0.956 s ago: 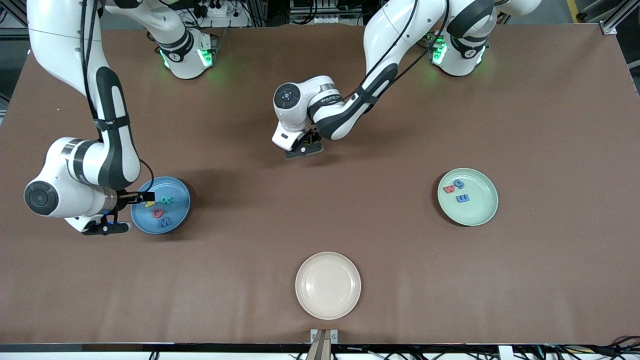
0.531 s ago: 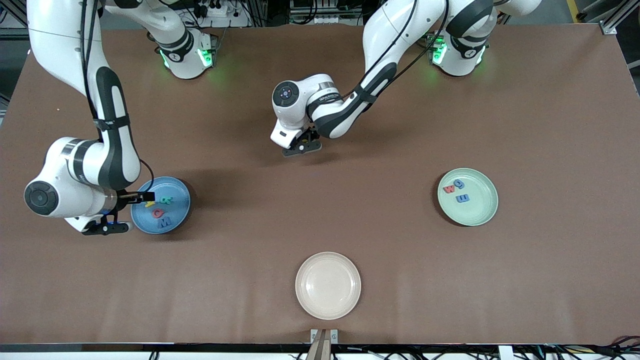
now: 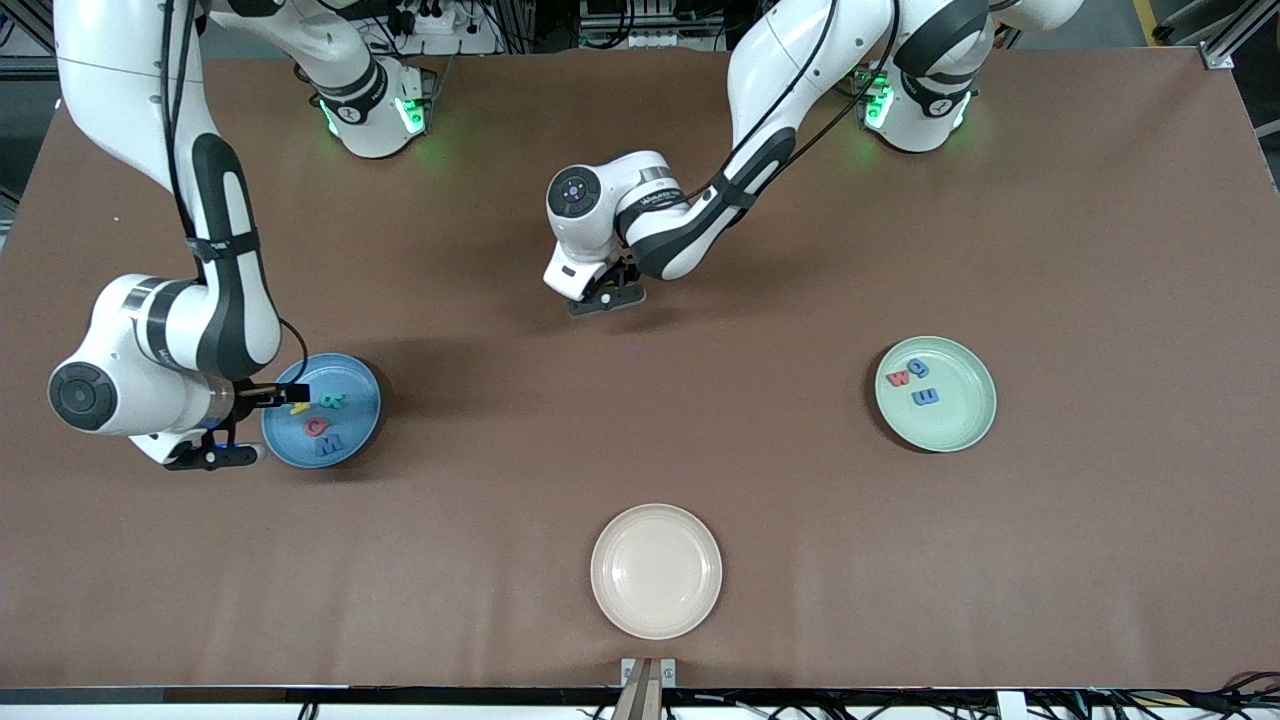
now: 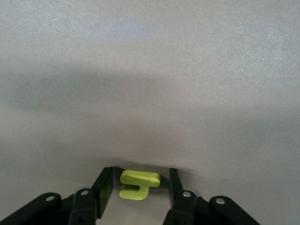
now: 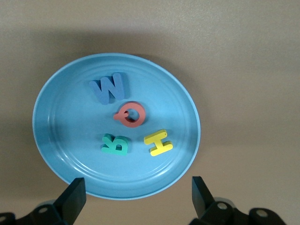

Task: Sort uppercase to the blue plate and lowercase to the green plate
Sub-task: 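Grasp the yellow h with the left gripper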

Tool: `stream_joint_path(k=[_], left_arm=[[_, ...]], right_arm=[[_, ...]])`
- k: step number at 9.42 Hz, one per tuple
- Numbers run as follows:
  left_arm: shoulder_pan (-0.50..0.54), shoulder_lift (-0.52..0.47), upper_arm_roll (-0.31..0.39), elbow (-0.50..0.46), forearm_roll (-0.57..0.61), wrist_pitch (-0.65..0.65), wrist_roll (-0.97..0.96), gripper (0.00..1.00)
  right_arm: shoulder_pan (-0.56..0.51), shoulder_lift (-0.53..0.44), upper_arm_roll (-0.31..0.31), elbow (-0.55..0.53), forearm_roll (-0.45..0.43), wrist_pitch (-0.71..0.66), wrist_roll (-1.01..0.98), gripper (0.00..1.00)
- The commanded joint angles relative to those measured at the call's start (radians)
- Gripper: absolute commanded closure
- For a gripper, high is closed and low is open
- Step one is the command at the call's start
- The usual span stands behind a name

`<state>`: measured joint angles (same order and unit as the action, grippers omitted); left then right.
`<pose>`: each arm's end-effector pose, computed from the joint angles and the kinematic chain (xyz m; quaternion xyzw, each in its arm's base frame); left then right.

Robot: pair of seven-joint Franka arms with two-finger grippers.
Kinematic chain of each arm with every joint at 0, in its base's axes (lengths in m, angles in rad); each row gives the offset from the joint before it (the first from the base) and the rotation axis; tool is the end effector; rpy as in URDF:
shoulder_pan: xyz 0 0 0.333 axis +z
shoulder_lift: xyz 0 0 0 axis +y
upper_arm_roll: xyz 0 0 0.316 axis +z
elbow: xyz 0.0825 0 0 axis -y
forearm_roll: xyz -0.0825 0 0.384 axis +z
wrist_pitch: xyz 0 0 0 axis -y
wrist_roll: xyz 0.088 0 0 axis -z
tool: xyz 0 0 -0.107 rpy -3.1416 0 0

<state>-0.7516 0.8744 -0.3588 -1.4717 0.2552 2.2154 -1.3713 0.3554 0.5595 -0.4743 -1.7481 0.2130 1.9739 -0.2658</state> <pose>0.3590 -0.6103 0.1725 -0.9932 -0.1040 0.0491 0.0199 0.6298 -0.0384 0.2623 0.9902 0.0326 -0.1353 0.0085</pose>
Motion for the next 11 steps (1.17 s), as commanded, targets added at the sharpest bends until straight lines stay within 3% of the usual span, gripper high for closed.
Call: stream_joint_path(k=[1, 3, 5, 11], left_arm=[[0.003, 0.014, -0.008, 0.021, 0.035, -0.017, -0.009, 0.5], [0.003, 0.015, -0.008, 0.019, 0.035, -0.017, -0.009, 0.57], [0.003, 0.015, -0.008, 0.019, 0.035, -0.017, -0.008, 0.74], [0.046, -0.027, -0.006, 0.019, 0.016, -0.032, 0.021, 0.92]], right_arm=[[0.0, -0.018, 0.003, -0.014, 0.009, -0.003, 0.0, 0.0], [0.0, -0.018, 0.003, -0.014, 0.009, -0.003, 0.0, 0.0], [0.002, -0.018, 0.003, -0.014, 0.009, -0.004, 0.0, 0.0], [0.023, -0.044, 0.002, -0.01, 0.006, 0.008, -0.001, 0.0]])
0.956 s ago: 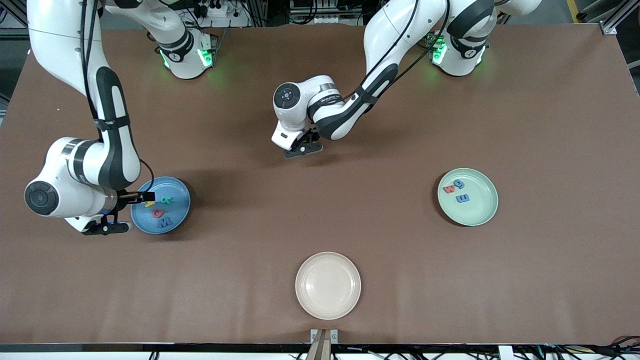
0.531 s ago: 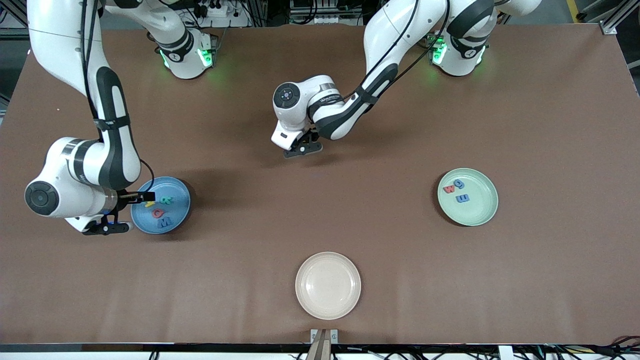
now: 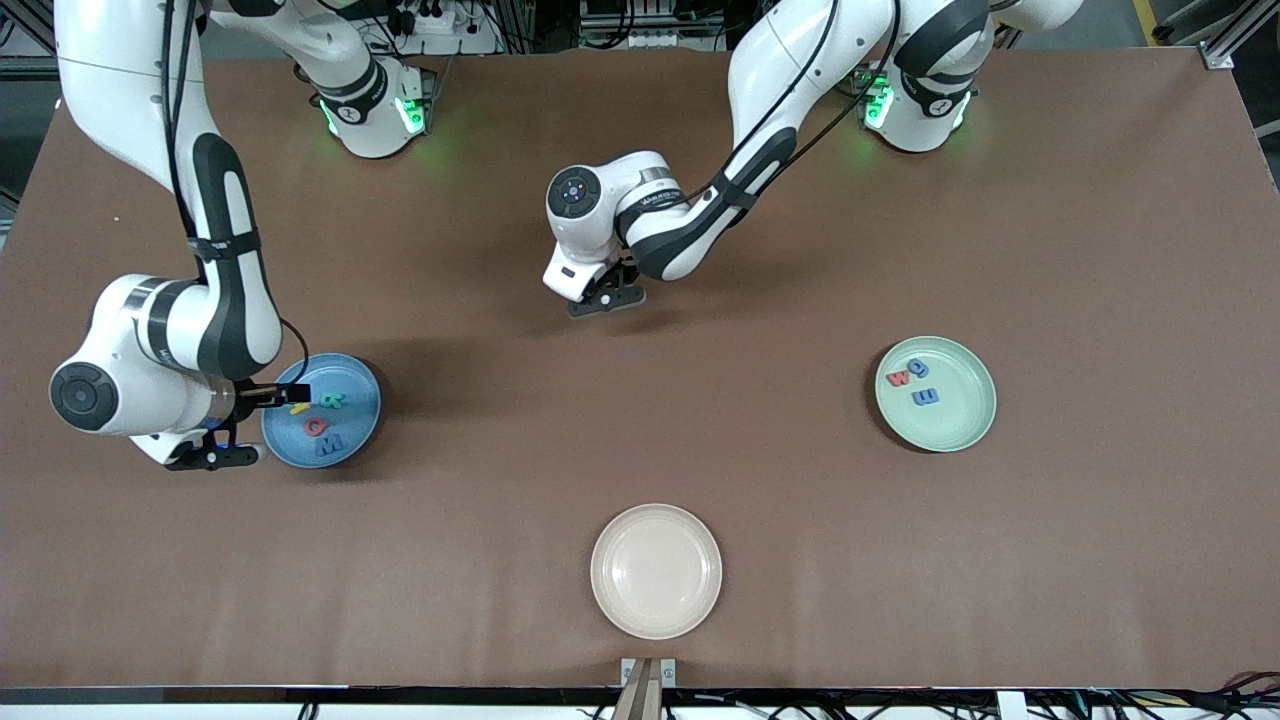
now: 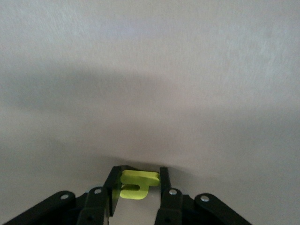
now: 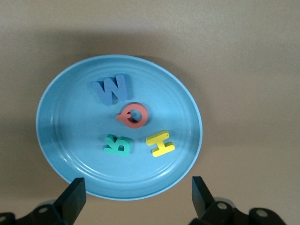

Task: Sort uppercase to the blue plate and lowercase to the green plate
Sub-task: 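Carry the yellow h to the green plate while the right gripper withdraws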

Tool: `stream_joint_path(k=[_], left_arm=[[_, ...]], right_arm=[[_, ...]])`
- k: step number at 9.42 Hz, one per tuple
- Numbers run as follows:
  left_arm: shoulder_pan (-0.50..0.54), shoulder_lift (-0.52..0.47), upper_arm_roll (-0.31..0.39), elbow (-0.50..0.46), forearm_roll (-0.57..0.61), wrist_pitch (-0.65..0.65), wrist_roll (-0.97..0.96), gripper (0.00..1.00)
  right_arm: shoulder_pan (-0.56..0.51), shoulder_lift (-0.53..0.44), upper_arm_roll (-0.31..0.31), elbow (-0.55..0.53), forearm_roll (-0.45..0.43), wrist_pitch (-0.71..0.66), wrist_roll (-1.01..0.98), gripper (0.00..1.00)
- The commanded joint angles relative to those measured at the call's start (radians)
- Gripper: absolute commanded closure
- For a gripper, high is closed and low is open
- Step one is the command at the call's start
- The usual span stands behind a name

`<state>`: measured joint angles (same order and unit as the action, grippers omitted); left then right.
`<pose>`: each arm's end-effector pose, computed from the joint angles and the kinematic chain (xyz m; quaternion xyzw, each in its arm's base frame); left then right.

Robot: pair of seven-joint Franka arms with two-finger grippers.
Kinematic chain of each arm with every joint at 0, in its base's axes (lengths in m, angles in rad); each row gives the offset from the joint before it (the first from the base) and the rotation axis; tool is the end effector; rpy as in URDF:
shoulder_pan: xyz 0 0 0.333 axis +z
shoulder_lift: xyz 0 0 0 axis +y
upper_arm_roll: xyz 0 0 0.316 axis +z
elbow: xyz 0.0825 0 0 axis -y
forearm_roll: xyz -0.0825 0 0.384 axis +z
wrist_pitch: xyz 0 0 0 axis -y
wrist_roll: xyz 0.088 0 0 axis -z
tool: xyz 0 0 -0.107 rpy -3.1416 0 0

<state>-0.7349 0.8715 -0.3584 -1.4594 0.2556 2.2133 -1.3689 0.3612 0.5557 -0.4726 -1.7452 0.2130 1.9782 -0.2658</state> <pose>0.3729 -0.6065 0.1792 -0.9925 -0.1125 0.0456 0.0142 0.6317 -0.0336 0.2656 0.9908 0.0368 -0.1302 0.0086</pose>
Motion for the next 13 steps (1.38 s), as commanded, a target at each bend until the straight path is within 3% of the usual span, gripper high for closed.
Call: stream_joint_path(k=[1, 4, 5, 6, 8, 12, 13], left_arm=[[0.05, -0.035, -0.002, 0.007, 0.005, -0.032, 0.055, 0.94], [0.119, -0.084, 0.035, -0.004, -0.022, -0.12, 0.219, 0.95], [0.133, -0.109, 0.077, -0.016, -0.048, -0.188, 0.34, 0.98], [0.143, -0.136, 0.131, -0.027, -0.079, -0.234, 0.44, 0.98], [0.161, -0.193, 0.228, -0.065, -0.136, -0.239, 0.607, 1.0], [0.193, -0.328, 0.464, -0.267, -0.142, -0.205, 1.03, 0.99], [0.212, -0.366, 0.517, -0.304, -0.141, -0.204, 1.154, 1.0]], right_arm=[[0.019, -0.069, -0.001, -0.014, 0.002, 0.026, -0.003, 0.0], [0.045, -0.154, -0.012, -0.019, -0.038, 0.05, -0.004, 0.0], [0.039, -0.167, -0.005, -0.022, -0.046, 0.05, -0.003, 0.0], [-0.008, -0.18, 0.05, -0.022, -0.063, 0.042, -0.003, 0.0], [-0.218, -0.247, 0.275, -0.039, -0.16, 0.04, 0.046, 0.0], [-0.278, -0.414, 0.397, -0.199, -0.195, 0.044, 0.184, 0.0], [-0.33, -0.448, 0.461, -0.217, -0.196, 0.041, 0.201, 0.0]])
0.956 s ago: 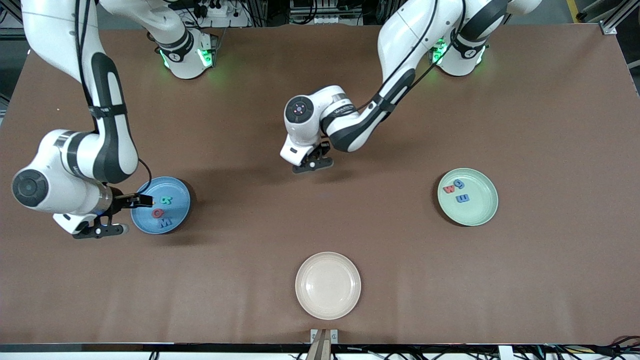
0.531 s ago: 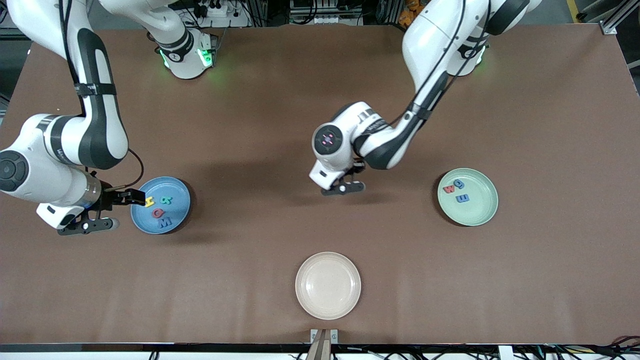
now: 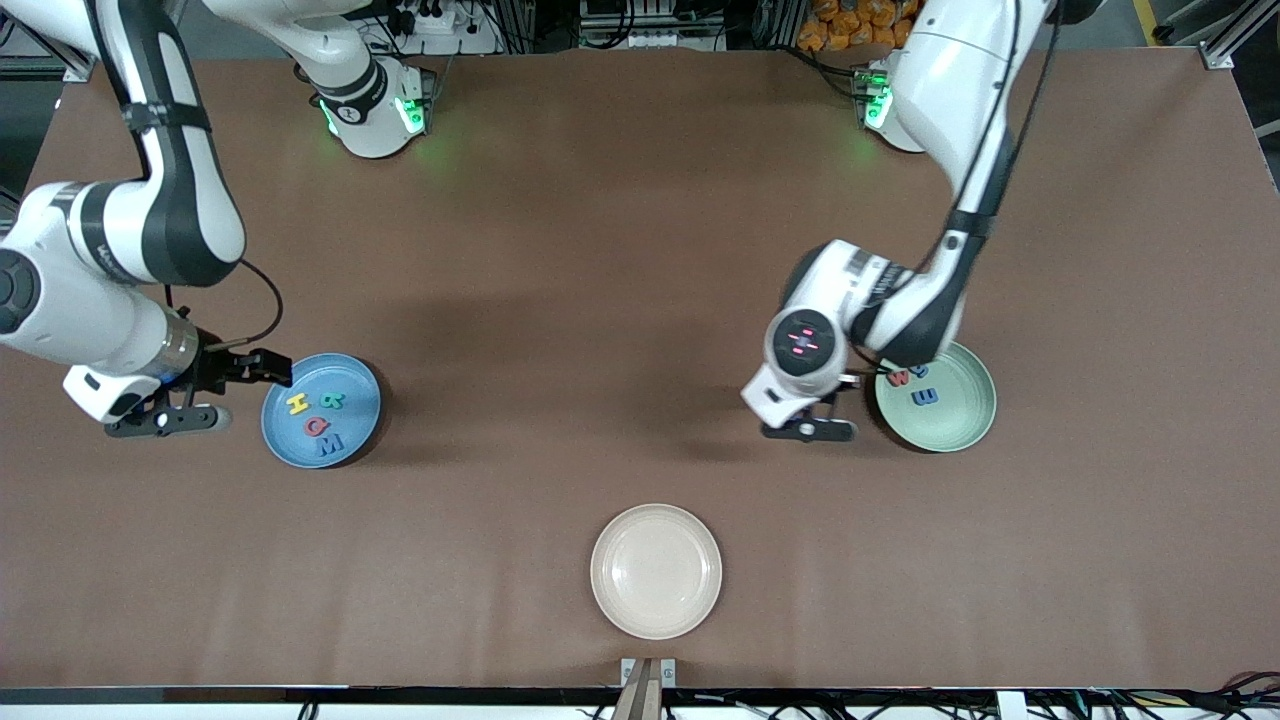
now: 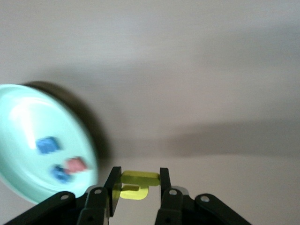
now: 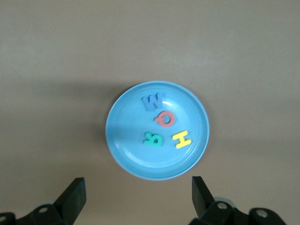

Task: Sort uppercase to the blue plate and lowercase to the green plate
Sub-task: 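Carry the yellow h to the green plate while the right gripper withdraws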

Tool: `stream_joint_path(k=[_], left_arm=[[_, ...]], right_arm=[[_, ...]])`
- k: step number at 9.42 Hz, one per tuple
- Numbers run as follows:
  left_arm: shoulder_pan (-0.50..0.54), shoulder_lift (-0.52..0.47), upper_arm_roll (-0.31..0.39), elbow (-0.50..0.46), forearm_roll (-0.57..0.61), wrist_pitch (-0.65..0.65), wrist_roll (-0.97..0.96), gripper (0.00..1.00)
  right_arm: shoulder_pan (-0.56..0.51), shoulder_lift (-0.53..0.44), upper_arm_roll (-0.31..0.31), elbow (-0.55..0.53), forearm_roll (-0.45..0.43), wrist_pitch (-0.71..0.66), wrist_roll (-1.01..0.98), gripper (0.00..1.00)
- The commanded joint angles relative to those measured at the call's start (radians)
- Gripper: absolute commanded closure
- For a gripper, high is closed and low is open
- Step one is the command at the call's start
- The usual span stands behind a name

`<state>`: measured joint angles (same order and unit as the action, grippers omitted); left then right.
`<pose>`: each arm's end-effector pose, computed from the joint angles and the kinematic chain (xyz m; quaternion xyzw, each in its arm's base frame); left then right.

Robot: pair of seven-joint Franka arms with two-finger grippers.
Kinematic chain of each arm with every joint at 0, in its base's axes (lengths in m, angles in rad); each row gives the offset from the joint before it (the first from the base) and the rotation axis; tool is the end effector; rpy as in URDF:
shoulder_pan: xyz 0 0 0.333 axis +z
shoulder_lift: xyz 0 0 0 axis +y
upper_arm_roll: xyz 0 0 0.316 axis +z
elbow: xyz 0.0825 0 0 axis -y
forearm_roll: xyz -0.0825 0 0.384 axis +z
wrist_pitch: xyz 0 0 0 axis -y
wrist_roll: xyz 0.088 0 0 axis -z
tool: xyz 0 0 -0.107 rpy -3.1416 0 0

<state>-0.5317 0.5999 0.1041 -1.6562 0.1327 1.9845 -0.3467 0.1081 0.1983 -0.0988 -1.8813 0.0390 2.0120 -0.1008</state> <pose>0.5947 -0.2691 0.2441 -0.9840 0.0794 0.0913 0.1310 0.5991 0.0103 0.3994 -0.9983 -0.0467 0.0329 0.0091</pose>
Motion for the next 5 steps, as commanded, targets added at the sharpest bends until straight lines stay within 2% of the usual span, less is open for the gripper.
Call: stream_joint_path(k=[1, 2, 5], left_arm=[[0.036, -0.121, 0.08, -0.135, -0.019, 0.025, 0.249, 1.0], [0.05, -0.14, 0.097, -0.167, -0.013, 0.028, 0.323, 1.0], [0.09, -0.195, 0.155, -0.36, -0.01, 0.262, 0.512, 1.0]], right_arm=[[-0.115, -0.12, 0.126, -0.082, -0.022, 0.001, 0.038, 0.0], [-0.12, -0.146, 0.126, -0.079, -0.022, 0.001, 0.038, 0.0], [-0.124, -0.213, 0.12, -0.067, -0.024, -0.002, 0.038, 0.0]])
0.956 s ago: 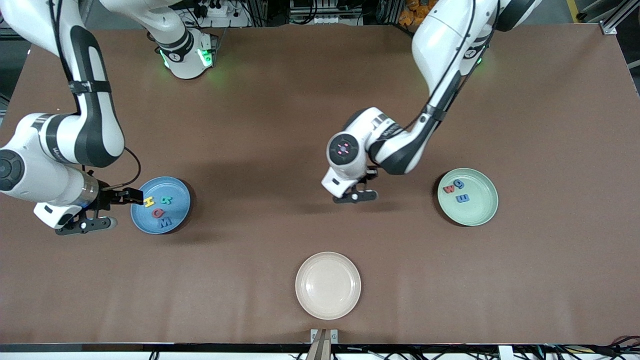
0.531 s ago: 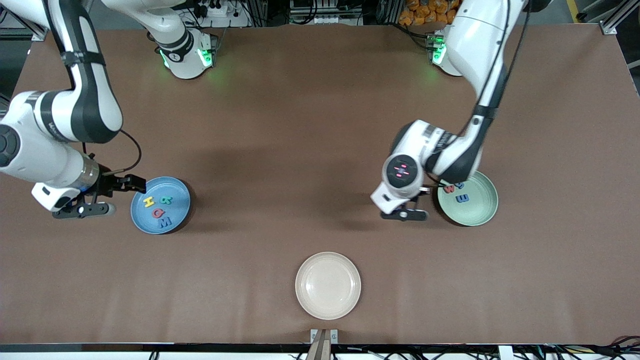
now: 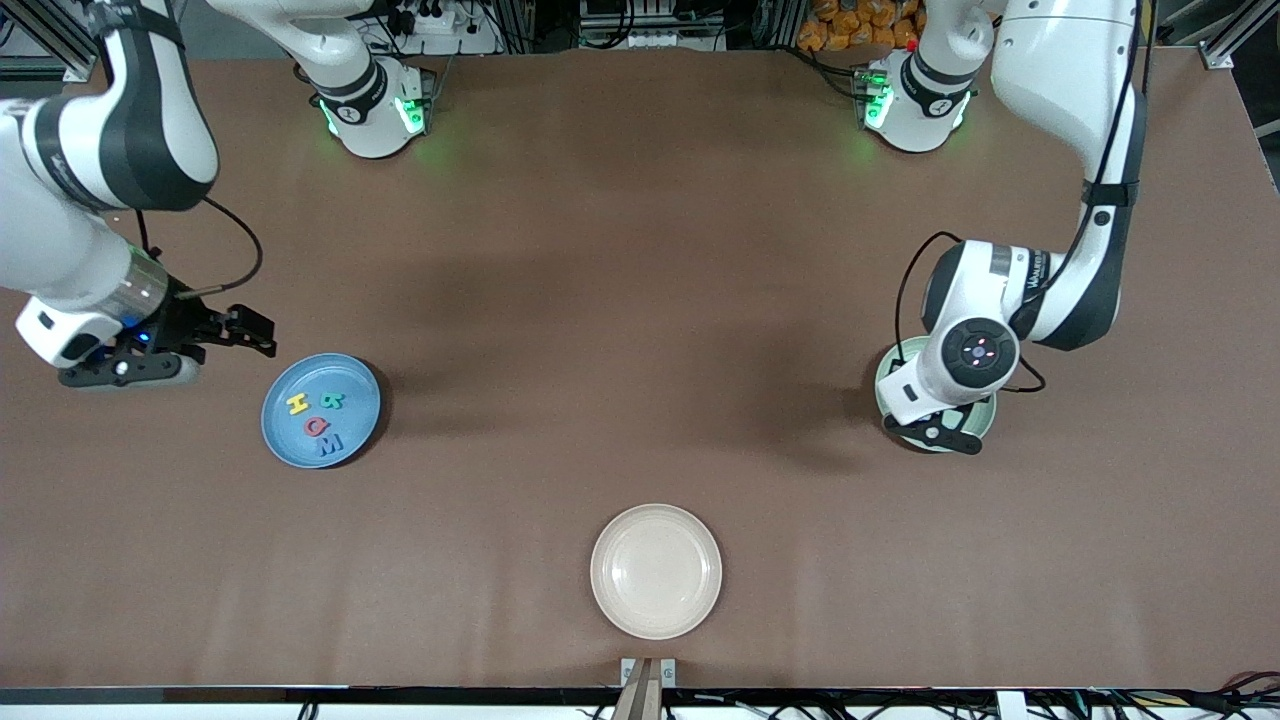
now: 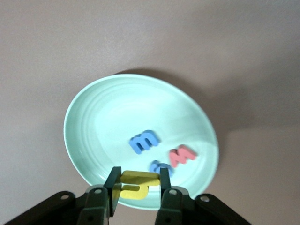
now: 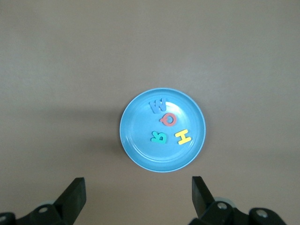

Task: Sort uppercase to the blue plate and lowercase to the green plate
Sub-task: 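Carry the yellow h to the green plate while the right gripper withdraws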

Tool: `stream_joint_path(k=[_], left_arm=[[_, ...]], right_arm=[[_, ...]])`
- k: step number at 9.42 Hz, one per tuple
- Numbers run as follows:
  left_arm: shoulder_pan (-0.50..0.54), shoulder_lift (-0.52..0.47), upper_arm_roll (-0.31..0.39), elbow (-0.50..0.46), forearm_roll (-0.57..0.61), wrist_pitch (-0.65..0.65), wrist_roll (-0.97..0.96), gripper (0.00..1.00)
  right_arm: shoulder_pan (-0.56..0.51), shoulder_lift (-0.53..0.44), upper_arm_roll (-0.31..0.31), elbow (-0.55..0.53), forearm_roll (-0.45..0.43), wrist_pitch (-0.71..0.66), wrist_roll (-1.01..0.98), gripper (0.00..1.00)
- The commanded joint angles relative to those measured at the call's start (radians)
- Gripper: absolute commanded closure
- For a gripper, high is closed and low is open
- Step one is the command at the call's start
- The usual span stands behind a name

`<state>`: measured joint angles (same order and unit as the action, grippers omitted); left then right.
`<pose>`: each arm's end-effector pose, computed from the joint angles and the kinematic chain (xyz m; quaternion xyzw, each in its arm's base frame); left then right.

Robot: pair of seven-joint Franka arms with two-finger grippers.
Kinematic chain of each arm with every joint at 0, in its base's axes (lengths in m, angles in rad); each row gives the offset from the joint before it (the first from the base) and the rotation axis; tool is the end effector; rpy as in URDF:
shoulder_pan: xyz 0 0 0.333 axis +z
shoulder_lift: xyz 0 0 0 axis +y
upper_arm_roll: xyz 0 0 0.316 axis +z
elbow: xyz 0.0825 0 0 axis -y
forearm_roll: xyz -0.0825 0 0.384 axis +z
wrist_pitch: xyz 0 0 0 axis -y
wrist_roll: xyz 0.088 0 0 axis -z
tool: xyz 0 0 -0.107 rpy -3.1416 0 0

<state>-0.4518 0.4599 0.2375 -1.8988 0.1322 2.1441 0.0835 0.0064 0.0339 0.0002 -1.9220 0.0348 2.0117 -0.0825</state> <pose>0.5942 -0.1296 0.2504 -0.9701 0.1938 0.0950 0.1111 0.5738 0.0058 0.4763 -0.9988 -0.0375 -0.0285 0.0149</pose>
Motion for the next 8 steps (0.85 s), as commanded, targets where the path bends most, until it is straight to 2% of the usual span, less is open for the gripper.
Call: stream_joint_path(k=[1, 2, 4, 5, 6, 8], left_arm=[[0.012, -0.053, 0.045, -0.175, -0.009, 0.196, 0.117, 1.0], [0.018, -0.05, 0.057, -0.216, -0.009, 0.27, 0.136, 1.0], [0.045, -0.059, 0.062, -0.23, -0.02, 0.276, 0.197, 0.99], [0.045, -0.056, 0.062, -0.235, -0.026, 0.284, 0.197, 0.9], [0.045, -0.053, 0.062, -0.233, -0.043, 0.284, 0.196, 0.01], [0.045, -0.063, 0.06, -0.233, -0.048, 0.283, 0.191, 0.0]], right_arm=[[-0.019, -0.058, 0.017, -0.006, -0.021, -0.017, 0.02, 0.0], [-0.019, -0.066, 0.015, 0.021, -0.023, -0.03, 0.02, 0.0], [-0.016, -0.063, 0.003, 0.121, -0.055, -0.118, 0.02, 0.0], [-0.017, -0.06, 0.003, 0.179, -0.064, -0.169, 0.02, 0.0], [-0.017, -0.055, -0.005, 0.228, -0.064, -0.216, 0.023, 0.0], [-0.005, -0.055, -0.022, 0.286, -0.064, -0.263, 0.038, 0.0]])
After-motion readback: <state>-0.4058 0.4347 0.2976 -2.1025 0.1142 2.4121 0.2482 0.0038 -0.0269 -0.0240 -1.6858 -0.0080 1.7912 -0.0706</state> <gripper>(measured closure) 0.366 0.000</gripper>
